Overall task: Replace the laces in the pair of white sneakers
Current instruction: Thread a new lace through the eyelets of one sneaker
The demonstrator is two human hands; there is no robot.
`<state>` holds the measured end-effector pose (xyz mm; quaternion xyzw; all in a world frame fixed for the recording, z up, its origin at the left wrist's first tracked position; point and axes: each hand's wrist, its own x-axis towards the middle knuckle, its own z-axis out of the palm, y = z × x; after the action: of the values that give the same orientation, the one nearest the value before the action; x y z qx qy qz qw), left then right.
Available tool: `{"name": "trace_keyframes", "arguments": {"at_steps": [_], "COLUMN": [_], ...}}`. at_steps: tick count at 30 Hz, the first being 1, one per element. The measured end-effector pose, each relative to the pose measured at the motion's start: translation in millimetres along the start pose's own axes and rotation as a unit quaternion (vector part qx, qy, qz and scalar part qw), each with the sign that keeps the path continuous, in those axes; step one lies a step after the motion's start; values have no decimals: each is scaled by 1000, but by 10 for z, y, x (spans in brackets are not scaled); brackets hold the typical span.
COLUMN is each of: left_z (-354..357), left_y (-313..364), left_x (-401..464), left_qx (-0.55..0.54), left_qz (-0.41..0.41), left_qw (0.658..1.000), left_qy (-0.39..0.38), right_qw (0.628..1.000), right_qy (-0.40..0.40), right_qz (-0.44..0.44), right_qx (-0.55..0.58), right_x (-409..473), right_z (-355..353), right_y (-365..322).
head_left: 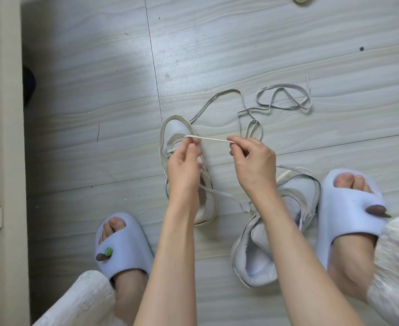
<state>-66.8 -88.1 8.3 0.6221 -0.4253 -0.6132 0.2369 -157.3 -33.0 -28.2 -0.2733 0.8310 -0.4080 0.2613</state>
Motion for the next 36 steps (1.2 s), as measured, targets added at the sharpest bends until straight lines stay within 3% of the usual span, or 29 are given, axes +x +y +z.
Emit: {"name": "trace_keyframes", "arguments": {"at_steps": [5,9,12,15,17,20,25,36], "left_z": [-208,-219,-234,-384,-501,-541,-464,-538], "left_y": [81,139,187,225,219,196,213,155], "left_x": [13,-37,-23,40,83,85,63,132], "left_qx": [-244,-149,-242,-415,-472,-480,-435,-500], "left_qz": [-50,-37,-35,-35,-28,-37,-45,-35], "left_qw": [964,968,956,906,880,876,898,865], "left_qy": [-91,-199,-164,-80,-36,-27,-56,-22], "right_qw": [997,994,994,994,995,995,993,982], "right_qy": [-50,-72,-72,-72,-66,-66,-57,1], "right_qz": [66,80,74,75,74,66,100,181], "right_qx": [-2,-22,-24,-19,-20,-30,-39,-59], "right_x": [-20,-54,-70,-25,6,16,20,71], "right_z": [37,83,87,79,64,56,6,-214], "right_y": [36,18,-9,-18,-3,29,110,313]}}
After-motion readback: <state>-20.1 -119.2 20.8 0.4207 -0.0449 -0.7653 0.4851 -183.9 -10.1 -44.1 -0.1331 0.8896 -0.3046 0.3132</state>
